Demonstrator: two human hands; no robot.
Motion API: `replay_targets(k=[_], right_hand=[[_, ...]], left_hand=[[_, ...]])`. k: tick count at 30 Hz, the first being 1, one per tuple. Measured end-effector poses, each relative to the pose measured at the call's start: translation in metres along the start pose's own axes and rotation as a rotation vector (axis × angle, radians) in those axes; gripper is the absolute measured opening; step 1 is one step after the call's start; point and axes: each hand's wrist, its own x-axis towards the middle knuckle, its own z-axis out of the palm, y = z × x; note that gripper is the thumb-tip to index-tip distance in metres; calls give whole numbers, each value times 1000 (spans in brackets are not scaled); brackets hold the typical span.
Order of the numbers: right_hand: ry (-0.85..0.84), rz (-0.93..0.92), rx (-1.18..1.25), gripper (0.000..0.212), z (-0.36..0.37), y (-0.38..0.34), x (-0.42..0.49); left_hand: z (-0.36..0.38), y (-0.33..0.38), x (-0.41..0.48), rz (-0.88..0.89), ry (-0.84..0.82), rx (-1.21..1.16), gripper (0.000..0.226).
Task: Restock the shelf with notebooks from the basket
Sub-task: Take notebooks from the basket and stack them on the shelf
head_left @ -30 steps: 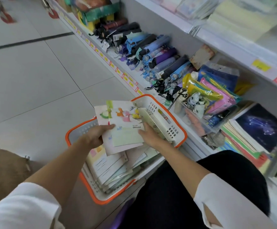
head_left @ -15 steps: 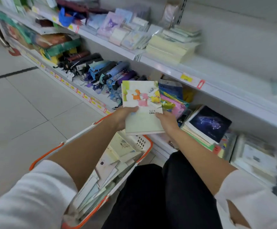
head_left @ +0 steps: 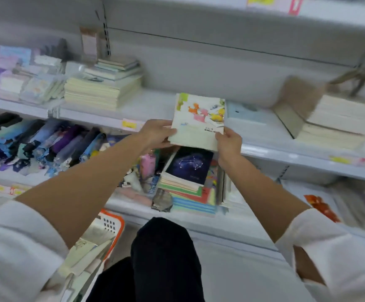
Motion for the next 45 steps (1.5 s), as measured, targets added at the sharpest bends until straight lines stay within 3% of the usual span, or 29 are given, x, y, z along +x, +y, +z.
replay_targets(k=[4, 7, 13, 20, 23, 26, 30, 33, 36, 40, 45], right_hand=[[151, -51, -70, 29, -43, -11, 43], [202, -7, -97, 32, -69, -18, 77], [154, -55, -449, 17, -96, -32, 147], [192, -89, -549, 24, -106, -26, 212], [208, -68, -681, 17, -108, -9, 232], [183, 19, -700, 26, -112, 2, 244], [-77, 165, -404, 53, -124, -10, 241], [-253, 152, -552, 73, -133, -8, 235], [-303, 99, -608, 81, -138, -5, 238], [-285, 42, -666, 76, -140, -5, 241], [-246, 35, -512, 62, -142, -1, 246]], left_hand=[[56, 19, 40, 126, 9, 176, 38], [89, 25, 71, 125, -12, 213, 33], [128, 28, 135, 150, -32, 250, 33], [167, 31, 192, 148, -72, 299, 32], [174, 23, 209, 143, -103, 381, 37], [170, 18, 218, 135, -125, 327, 32], [156, 22, 220, 15, -245, 340, 68], [158, 21, 218, 68, -296, 364, 66], [165, 13, 219, 157, -209, 382, 59], [168, 6, 223, 188, -106, 445, 53], [168, 2, 223, 225, -77, 457, 47]])
